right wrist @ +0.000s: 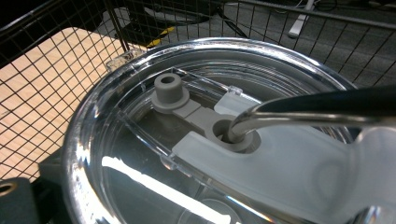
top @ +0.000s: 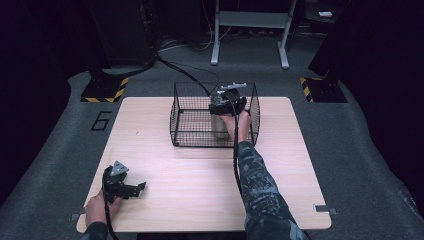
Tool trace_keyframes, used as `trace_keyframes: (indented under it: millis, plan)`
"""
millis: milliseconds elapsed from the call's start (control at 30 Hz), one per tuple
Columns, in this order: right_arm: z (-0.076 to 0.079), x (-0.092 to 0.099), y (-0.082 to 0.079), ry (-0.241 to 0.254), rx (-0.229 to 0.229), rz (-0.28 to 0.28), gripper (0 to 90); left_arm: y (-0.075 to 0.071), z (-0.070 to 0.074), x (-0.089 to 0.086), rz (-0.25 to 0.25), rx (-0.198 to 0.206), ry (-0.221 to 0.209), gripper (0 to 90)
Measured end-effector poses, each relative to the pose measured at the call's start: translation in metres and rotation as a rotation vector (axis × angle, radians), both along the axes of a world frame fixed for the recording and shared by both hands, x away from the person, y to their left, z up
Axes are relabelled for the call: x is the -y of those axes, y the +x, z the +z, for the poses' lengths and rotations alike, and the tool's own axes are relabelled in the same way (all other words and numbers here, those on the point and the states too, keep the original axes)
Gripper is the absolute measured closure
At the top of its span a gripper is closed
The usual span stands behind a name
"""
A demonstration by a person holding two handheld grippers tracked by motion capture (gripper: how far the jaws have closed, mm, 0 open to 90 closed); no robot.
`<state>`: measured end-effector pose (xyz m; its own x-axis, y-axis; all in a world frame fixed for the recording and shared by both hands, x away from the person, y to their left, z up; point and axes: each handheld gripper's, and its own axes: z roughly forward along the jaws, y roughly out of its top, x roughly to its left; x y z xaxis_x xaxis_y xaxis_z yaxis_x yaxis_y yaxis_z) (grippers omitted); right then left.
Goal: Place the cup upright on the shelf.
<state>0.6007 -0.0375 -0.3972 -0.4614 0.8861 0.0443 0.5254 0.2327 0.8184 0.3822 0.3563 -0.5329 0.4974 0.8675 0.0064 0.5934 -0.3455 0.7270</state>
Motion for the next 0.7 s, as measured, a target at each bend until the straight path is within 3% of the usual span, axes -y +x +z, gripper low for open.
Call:
trace_keyframes:
  millis: [167, 333, 700]
  plan:
    - [-0.003, -0.003, 0.001, 0.004, -0.01, -0.012, 3.5, 0.0, 0.0, 0.0, 0.001, 0.0, -0.001, 0.0]
    - [-0.007, -0.006, 0.003, -0.029, -0.013, 0.002, 3.5, 0.0, 0.0, 0.0, 0.001, 0.001, 0.0, 0.0]
    - [-0.014, -0.001, -0.005, -0.012, -0.003, 0.01, 3.4, 0.0, 0.0, 0.0, 0.004, -0.004, -0.004, 0.0]
